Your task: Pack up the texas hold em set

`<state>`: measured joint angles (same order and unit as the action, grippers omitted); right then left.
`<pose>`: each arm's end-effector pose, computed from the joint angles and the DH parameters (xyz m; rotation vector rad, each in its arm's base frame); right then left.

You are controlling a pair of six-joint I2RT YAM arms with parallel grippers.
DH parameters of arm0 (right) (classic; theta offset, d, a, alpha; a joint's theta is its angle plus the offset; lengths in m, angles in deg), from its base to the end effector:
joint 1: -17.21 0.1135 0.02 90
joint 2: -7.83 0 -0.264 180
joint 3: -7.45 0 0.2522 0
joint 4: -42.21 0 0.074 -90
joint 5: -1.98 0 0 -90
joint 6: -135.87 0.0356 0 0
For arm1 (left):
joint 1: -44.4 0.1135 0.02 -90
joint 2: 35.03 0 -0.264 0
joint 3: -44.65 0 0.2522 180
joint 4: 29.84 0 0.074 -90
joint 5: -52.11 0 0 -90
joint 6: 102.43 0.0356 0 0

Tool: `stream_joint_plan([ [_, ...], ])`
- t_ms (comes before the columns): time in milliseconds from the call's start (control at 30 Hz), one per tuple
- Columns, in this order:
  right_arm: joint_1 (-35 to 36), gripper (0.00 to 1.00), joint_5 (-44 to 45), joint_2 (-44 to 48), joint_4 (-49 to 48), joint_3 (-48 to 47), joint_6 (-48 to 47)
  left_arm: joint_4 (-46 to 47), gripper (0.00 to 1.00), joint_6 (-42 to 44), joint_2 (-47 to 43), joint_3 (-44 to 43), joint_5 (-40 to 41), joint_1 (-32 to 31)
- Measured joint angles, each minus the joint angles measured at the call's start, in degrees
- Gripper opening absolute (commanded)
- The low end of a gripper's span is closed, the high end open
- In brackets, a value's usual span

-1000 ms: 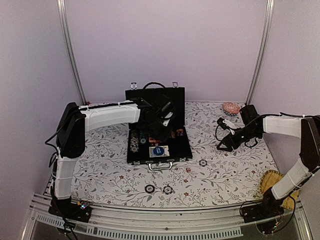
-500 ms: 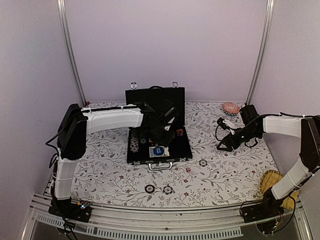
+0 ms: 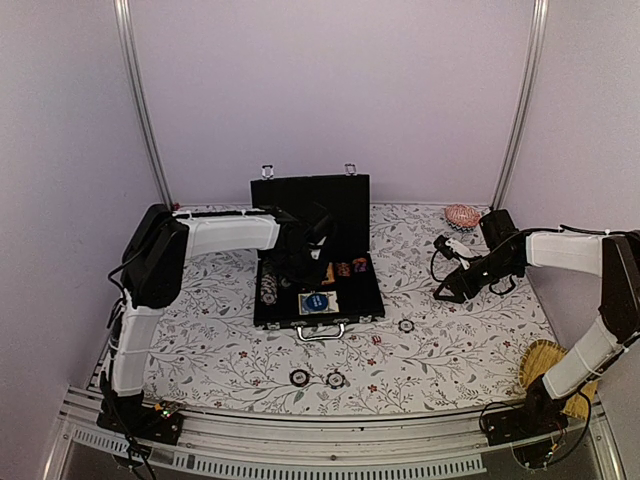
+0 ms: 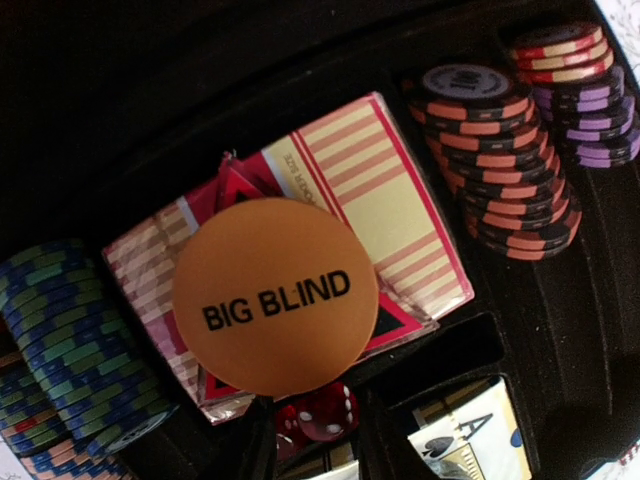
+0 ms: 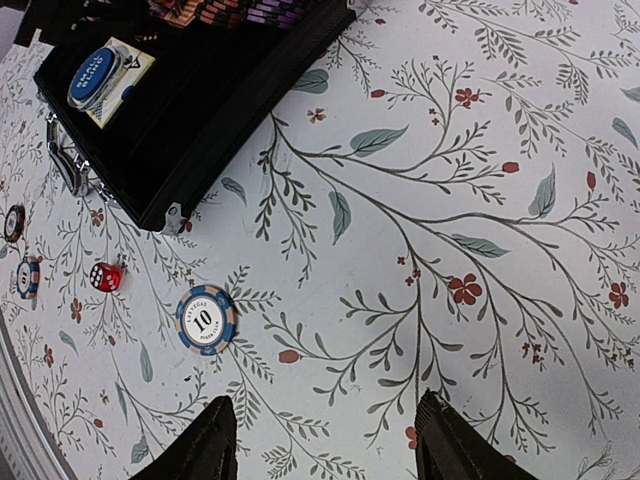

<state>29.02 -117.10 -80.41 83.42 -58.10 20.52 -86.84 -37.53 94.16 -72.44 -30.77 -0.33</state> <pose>0.2811 0.0765 0.1857 -0.9664 2.3895 0.5924 0.3387 -0.3293 0.1631 0.4406 2.7333 -0.1510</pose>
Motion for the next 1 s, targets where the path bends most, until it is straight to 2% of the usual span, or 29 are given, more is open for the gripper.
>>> stream_joint_plan([
  [267,0.0,0.62,0.0,0.0,0.02,0.0,-0.13,1.01,0.24,0.04,0.66,-0.31,-3.37,-0.15],
  [533,0.0,0.62,0.02,0.0,0.02,0.0,-0.15,1.09,0.3,0.17,0.68,-0.76,-2.1,-0.79],
  [733,0.0,0.62,0.02,-0.26,0.09,-0.04,-0.15,1.09,0.33,1.42,-2.93,-1.55,-1.49,-2.36],
  [1000,0.0,0.62,0.0,-0.35,0.37,-0.13,-0.15,3.48,0.37,12.02,-5.42,-4.52,-10.27,-11.26],
])
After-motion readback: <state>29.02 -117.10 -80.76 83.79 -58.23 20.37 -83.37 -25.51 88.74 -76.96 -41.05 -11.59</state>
